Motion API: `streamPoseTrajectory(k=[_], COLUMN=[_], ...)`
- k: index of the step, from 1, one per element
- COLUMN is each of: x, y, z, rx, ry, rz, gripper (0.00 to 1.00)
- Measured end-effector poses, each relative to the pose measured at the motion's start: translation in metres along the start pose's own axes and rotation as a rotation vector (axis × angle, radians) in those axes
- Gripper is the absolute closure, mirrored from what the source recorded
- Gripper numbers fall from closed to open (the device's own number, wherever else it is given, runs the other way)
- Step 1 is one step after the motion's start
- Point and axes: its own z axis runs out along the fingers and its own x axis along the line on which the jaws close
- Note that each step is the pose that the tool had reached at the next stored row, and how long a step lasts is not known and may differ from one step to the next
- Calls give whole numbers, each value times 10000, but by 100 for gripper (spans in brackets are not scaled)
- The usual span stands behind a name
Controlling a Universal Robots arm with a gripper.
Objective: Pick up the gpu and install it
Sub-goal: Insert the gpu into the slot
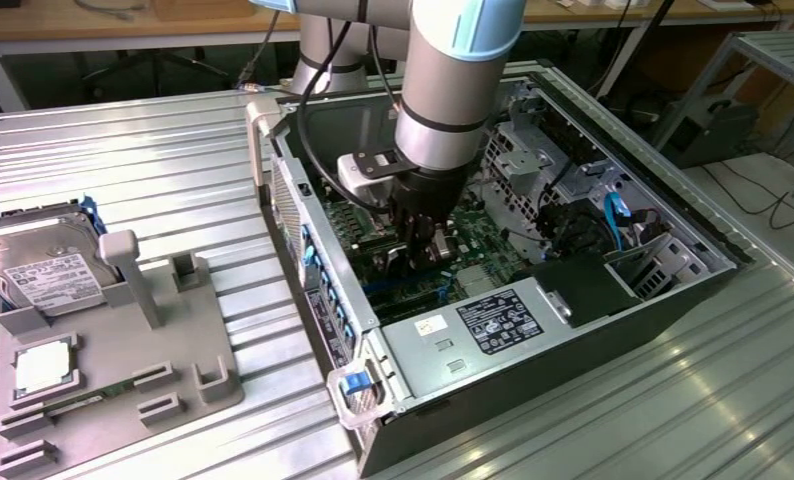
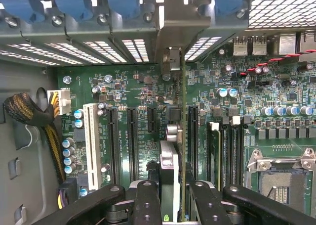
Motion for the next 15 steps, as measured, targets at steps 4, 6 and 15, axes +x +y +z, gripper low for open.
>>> streamPoseTrajectory(k=[4, 6, 15], x=[0, -1, 0], y=[0, 1, 27], z=[0, 1, -1], rx=[0, 19, 56], ry=[0, -1, -1], rz=[-1, -1, 0], gripper=[72, 72, 72])
